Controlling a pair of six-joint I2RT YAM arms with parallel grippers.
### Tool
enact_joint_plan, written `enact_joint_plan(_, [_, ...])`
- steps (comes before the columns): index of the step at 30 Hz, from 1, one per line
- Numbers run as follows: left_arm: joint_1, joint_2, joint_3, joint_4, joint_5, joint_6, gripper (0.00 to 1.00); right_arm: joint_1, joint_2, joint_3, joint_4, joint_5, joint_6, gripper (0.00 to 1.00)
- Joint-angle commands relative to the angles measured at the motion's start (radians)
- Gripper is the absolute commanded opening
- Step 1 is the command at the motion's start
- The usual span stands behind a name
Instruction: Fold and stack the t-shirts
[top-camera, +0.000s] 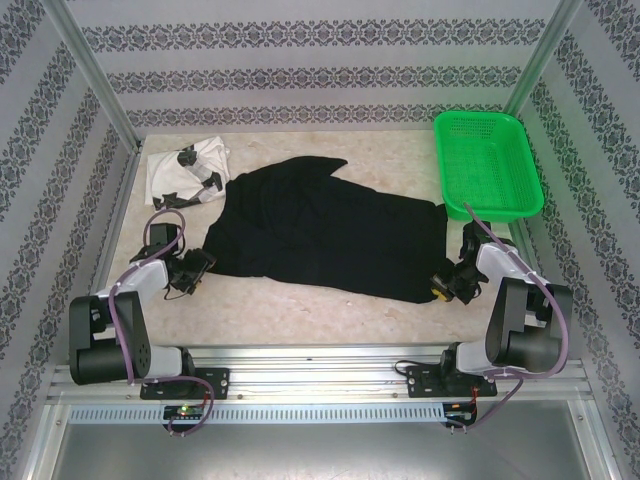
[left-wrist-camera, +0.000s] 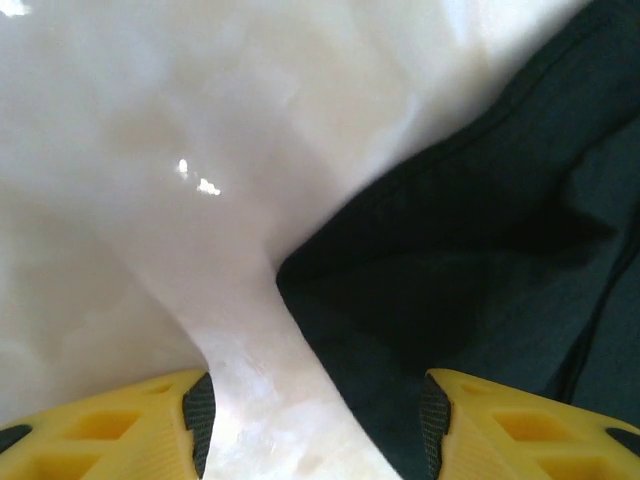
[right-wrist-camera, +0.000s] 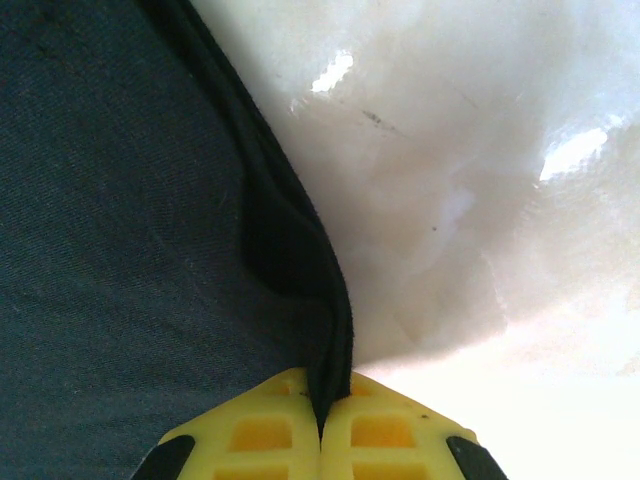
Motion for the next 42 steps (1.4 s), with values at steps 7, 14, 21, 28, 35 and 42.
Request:
enact_joint_plan(7, [0.008,0.218,0.109,0.214,-0.087,-0.026,0.52,0.014,0.003,0.005,-0.019,-0.014,-0.022,0.0])
enact_joint_plan(14, [-0.03,0.258,0.215,0.318,0.008,-0.032,0.51,0.015,0.015,0.001,-0.02,-0.025,-0.037,0.0])
enact_joint_plan(21, [-0.033,0.364,0.352,0.085,-0.053,0.012,0.45,0.015,0.038,0.007,-0.001,-0.049,-0.039,0.0])
enact_joint_plan(28, [-0.044,0.445,0.444,0.03,-0.067,0.019,0.21,0.015,0.045,0.022,-0.002,-0.061,-0.046,0.0])
enact_joint_plan(35, [-0.04,0.315,0.511,-0.141,-0.147,0.17,0.0,0.01,0.031,0.007,-0.025,-0.046,-0.064,0.0])
enact_joint_plan(42, [0.024,0.05,0.288,-0.228,-0.193,0.216,0.0,0.002,0.01,0.025,-0.09,0.005,-0.039,0.0])
